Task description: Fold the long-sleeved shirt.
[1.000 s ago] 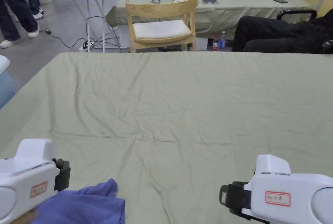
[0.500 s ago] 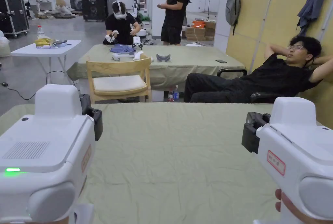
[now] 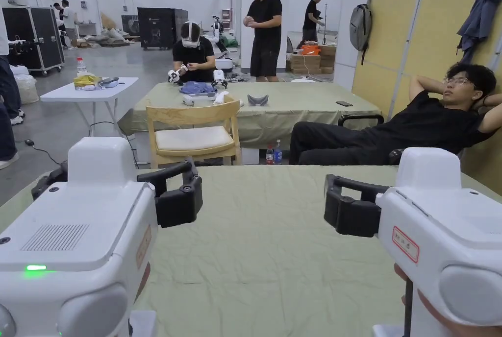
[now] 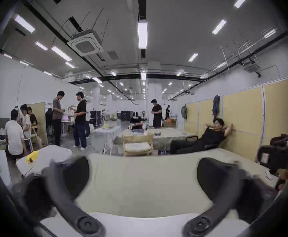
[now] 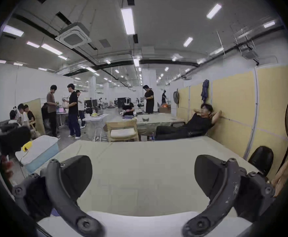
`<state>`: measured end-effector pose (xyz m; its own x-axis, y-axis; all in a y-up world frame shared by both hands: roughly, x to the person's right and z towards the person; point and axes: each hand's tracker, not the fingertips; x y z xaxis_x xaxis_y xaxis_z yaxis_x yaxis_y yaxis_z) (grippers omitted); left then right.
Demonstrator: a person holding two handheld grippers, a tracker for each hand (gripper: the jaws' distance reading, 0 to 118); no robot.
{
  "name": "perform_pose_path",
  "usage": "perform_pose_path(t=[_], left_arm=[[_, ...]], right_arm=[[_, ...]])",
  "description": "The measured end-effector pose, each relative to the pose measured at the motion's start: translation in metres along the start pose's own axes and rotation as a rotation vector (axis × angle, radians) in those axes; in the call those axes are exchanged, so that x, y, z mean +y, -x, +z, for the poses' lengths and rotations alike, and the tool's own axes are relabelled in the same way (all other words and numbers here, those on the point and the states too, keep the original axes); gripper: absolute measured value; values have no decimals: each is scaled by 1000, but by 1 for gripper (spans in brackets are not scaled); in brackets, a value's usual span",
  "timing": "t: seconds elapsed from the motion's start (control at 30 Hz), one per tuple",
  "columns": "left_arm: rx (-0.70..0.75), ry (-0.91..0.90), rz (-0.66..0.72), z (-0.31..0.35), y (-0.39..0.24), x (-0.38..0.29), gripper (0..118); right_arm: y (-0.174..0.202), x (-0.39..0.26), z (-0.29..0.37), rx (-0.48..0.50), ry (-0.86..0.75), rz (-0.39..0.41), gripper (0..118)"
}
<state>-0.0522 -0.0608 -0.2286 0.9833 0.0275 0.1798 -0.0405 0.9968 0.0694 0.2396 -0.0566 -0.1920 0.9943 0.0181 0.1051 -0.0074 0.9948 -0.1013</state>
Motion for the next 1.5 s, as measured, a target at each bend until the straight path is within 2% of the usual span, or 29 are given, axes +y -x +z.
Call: perform_pose_path(t=[0.03,0.13,0.17,0.23,0.3,0.57,1.5], left_arm=[[44,21,-30,4,-1,-2,118],[55,41,-70,-3,0,3,118],[66,43,-84,-5,-2,2,118],[82,52,-104,-4,-3,0,118],[92,55,-107,0,-3,0,118],[84,44,-88,2,2,4,118],[75,34,-96,7,2,5,118]], right_arm=[[-5,-1,13,-1,2,13,118],[-9,2,32,18,-17,29,118],[14,1,3,14,-16,30,118],[15,2,5,24,-12,19,118],[12,2,3,54,-8,-5,118],[8,0,-4,-5,60,-42,118],[11,-4,-4,-23,104,-19,118]])
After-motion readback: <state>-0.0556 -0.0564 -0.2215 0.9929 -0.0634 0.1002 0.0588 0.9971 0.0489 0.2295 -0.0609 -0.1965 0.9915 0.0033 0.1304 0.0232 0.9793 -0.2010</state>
